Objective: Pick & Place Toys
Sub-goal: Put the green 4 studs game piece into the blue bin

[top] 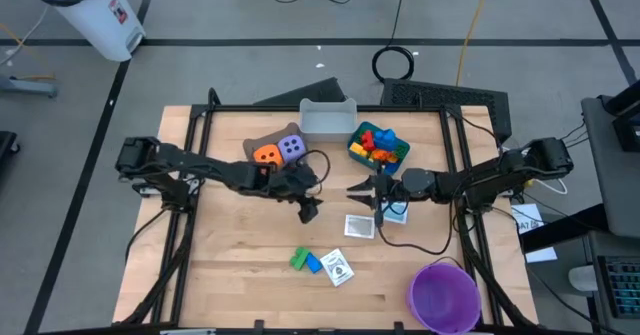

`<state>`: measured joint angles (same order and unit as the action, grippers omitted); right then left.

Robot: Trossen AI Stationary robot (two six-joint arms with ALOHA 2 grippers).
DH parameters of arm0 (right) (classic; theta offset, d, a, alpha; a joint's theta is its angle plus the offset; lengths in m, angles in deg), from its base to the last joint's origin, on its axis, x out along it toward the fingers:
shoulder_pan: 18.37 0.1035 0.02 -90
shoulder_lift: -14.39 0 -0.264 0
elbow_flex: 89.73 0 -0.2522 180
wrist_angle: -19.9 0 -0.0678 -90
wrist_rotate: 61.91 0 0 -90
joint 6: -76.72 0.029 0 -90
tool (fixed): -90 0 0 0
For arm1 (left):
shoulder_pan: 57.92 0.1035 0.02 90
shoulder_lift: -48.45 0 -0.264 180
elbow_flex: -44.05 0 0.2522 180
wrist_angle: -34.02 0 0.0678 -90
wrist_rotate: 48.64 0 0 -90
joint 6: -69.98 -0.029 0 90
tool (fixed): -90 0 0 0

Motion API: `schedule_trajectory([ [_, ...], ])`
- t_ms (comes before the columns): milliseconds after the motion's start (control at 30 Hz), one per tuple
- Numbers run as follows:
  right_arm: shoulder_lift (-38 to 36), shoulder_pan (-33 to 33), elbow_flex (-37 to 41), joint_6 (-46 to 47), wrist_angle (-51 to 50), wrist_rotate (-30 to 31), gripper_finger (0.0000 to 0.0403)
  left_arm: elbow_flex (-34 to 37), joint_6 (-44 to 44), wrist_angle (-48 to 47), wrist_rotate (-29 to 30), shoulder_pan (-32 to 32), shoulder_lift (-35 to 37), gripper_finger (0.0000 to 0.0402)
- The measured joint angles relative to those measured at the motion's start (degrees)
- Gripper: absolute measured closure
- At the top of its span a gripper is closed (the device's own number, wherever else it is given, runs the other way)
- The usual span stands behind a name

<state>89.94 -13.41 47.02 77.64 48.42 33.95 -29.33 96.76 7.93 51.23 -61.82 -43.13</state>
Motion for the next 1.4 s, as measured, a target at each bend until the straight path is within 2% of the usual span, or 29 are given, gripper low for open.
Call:
schedule_trajectory([
  [100,0.0,0.0,0.0,0.1,-0.2,0.0,0.0282,0.0,9.3,-2.2,-1.6,0.5,-3.0,0.0101],
  [200,0.0,0.0,0.0,0.1,-0.3,0.0,0.0244,0.0,11.1,-2.2,-2.2,0.5,-5.9,0.0086],
  [433,0.0,0.0,0.0,0.1,-1.5,-0.1,0.0196,0.0,-1.9,-3.0,-2.3,0.6,-9.5,0.0081],
  [700,0.0,0.0,0.0,1.3,-2.3,-0.1,0.0195,0.0,-5.8,-6.5,-3.0,0.8,-9.7,0.0098],
  [900,0.0,0.0,0.0,1.3,-2.3,-0.2,0.0199,1.6,-7.0,-4.6,-4.1,0.7,-9.7,0.0114],
  [1100,0.0,0.0,0.0,1.2,-2.2,-0.2,0.0196,2.5,-8.8,-3.3,-2.3,0.8,-9.7,0.0127],
  [1400,0.0,0.0,0.0,1.2,-2.2,-0.2,0.0195,2.5,-13.6,-0.3,-2.0,0.8,-12.7,0.0128],
])
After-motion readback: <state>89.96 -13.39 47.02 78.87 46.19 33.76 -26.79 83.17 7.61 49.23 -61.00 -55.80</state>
